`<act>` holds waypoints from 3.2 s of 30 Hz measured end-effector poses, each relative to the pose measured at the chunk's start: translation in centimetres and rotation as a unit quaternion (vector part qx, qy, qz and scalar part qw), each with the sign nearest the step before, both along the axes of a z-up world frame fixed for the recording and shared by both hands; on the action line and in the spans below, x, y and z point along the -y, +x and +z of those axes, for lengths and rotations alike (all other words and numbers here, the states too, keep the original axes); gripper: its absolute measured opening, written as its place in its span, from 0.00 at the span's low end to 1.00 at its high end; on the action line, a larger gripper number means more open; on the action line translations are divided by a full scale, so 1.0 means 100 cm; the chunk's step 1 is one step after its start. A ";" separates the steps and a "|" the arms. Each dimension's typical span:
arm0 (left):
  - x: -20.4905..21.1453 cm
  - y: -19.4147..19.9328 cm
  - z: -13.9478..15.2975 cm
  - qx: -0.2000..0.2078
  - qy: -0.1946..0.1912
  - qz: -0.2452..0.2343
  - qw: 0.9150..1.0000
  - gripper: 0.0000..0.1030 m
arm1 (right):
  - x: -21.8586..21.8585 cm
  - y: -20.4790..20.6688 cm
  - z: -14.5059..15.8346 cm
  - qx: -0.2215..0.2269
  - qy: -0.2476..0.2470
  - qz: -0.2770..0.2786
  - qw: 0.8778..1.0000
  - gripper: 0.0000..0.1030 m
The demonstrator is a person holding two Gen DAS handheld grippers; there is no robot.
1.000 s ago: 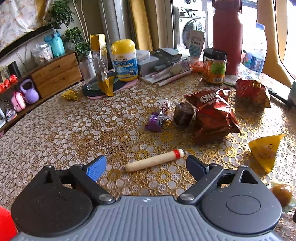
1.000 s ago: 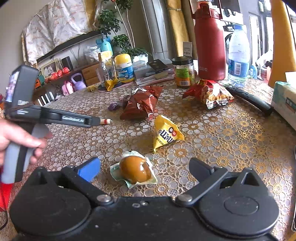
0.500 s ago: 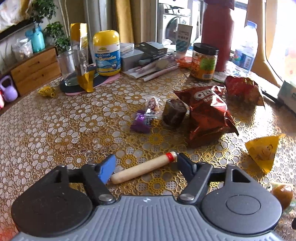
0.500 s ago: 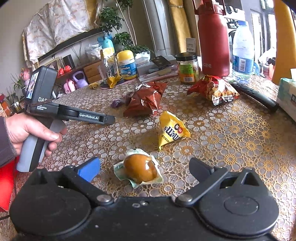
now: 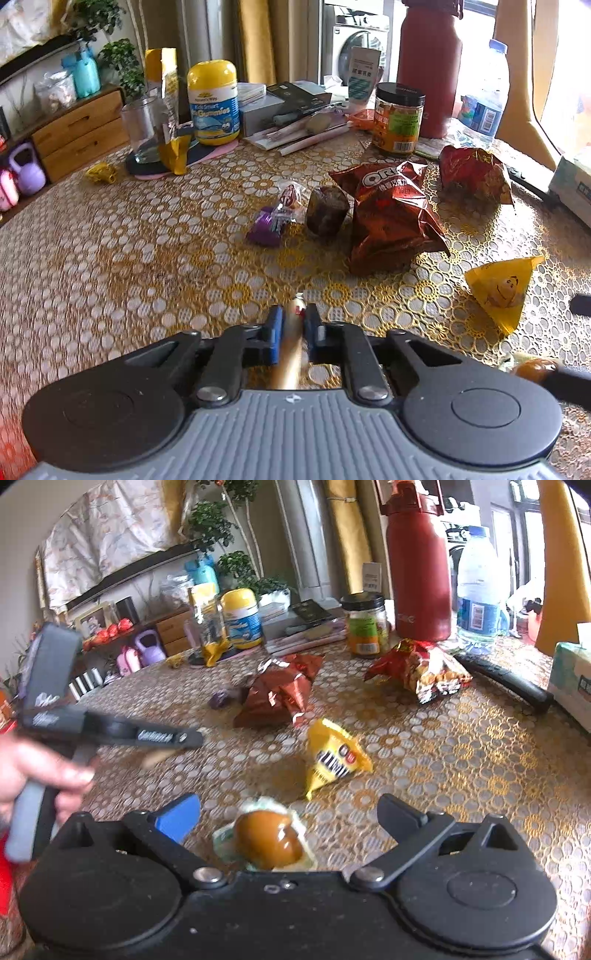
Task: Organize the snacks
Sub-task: 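Grasp the wooden stick with the left gripper while the right gripper grasps the yellow M&M's packet, then lift the stick and M&M's packet and carry both over the shoebox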
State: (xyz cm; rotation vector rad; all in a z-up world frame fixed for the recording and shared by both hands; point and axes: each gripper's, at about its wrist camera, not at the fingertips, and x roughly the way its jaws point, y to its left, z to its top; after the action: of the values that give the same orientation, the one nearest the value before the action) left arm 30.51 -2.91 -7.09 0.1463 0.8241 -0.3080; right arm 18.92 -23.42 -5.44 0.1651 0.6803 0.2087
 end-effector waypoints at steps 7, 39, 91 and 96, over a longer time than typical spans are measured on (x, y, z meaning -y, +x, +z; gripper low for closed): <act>-0.004 -0.013 0.002 -0.005 -0.007 0.041 0.999 0.10 | 0.001 0.033 -0.001 0.014 -0.011 -0.028 0.999 0.99; -0.036 -0.107 0.057 0.034 -0.056 0.099 0.993 0.10 | -0.022 0.002 0.021 0.051 -0.046 -0.005 0.998 0.37; -0.257 -0.274 0.121 0.136 -0.065 0.336 0.930 0.10 | -0.268 -0.100 0.114 0.150 -0.032 0.289 0.945 0.37; -0.271 -0.281 0.108 0.124 -0.065 0.352 0.925 0.10 | -0.284 -0.107 0.107 0.143 -0.041 0.312 0.938 0.37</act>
State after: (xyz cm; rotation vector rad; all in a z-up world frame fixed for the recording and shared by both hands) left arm 2.38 24.17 3.70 -0.2345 0.5547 0.3316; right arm 8.25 4.97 5.27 -0.1680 0.4300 0.7988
